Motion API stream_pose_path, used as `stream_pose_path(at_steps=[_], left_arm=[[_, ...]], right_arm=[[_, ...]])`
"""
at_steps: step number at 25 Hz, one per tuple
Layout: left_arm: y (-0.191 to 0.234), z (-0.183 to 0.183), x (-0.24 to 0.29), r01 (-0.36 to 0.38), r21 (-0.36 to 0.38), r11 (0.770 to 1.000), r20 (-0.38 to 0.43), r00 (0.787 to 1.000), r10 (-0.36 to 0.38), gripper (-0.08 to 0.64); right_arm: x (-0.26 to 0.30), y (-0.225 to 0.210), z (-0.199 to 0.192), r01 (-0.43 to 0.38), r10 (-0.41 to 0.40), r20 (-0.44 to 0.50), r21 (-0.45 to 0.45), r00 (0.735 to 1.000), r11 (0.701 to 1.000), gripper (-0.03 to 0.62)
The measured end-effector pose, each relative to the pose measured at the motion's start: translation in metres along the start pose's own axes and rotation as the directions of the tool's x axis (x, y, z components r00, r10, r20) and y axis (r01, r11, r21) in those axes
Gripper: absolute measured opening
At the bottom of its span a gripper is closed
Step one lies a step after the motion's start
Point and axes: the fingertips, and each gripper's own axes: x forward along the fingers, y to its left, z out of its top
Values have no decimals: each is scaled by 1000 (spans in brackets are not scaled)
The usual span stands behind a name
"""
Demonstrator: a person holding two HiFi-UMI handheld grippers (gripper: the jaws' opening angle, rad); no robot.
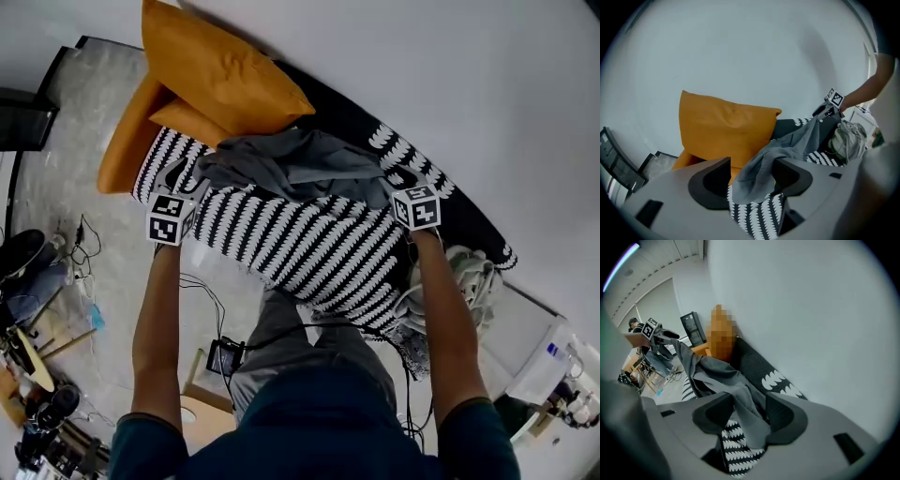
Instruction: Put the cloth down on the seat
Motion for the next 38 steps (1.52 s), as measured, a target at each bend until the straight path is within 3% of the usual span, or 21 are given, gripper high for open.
stream_pose_path(at_steps=[5,9,14,17,18,19,21,23,26,29,34,38], left_arm=[[-34,0,-34,66,108,992,-57,997,-60,268],[-60,6,-61,137,103,985,-70,989,-131,268],[-68,37,-98,61,96,994,22,998,-63,268],[-78,59,-126,11,105,994,97,995,-21,268],[-83,69,-137,-8,111,994,133,991,-7,267],[-88,80,-149,-29,117,993,176,984,8,267],[-100,106,-176,-82,130,988,279,959,43,252],[-112,134,-211,-146,145,979,403,912,76,195],[-140,173,-268,-213,154,965,572,815,89,87],[-167,196,-317,-247,149,958,654,751,91,52],[-204,212,-370,-287,149,946,696,711,105,48],[-232,212,-395,-300,172,938,699,708,98,48]], right_arm=[[-26,12,17,0,1,72,-4,997,1000,221],[-55,18,34,4,-4,136,-5,991,1000,221],[-94,28,50,6,1,217,-31,976,999,221],[-126,38,64,14,0,297,-45,955,999,219],[-139,42,71,19,0,336,-53,942,998,204],[-155,47,78,25,1,381,-64,924,998,147],[-191,61,97,41,12,483,-98,876,994,34],[-231,81,116,58,37,576,-146,817,988,15],[-285,114,136,78,85,663,-213,744,974,14],[-335,139,148,88,125,720,-251,683,964,12],[-407,164,154,97,168,783,-279,598,955,12],[-443,179,144,97,198,799,-304,567,948,12]])
